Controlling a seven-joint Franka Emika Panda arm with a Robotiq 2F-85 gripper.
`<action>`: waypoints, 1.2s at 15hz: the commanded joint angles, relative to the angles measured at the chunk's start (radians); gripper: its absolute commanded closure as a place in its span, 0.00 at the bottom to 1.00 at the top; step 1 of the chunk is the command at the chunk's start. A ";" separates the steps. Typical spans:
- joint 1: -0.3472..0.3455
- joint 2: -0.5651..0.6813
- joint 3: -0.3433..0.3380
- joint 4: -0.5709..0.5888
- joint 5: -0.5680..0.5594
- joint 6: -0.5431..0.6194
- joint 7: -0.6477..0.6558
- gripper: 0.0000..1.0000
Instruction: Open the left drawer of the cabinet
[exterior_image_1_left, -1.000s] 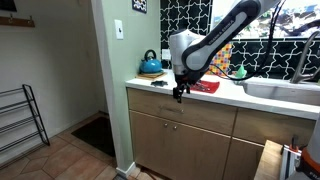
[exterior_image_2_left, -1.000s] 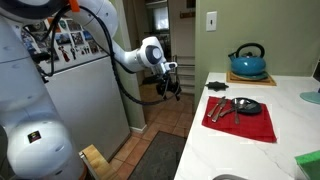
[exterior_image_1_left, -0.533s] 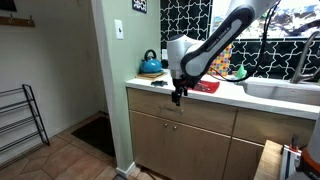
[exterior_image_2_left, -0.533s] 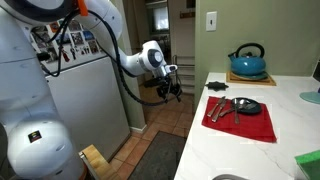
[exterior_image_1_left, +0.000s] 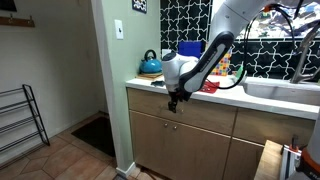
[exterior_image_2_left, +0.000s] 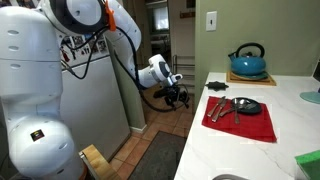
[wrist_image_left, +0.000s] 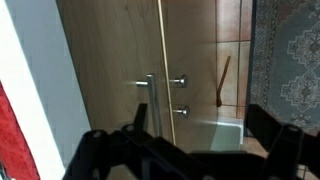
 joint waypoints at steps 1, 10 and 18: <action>0.047 0.115 -0.060 0.092 -0.081 0.024 0.084 0.00; 0.098 0.293 -0.144 0.238 -0.138 0.066 0.151 0.00; 0.125 0.390 -0.200 0.327 -0.183 0.113 0.178 0.19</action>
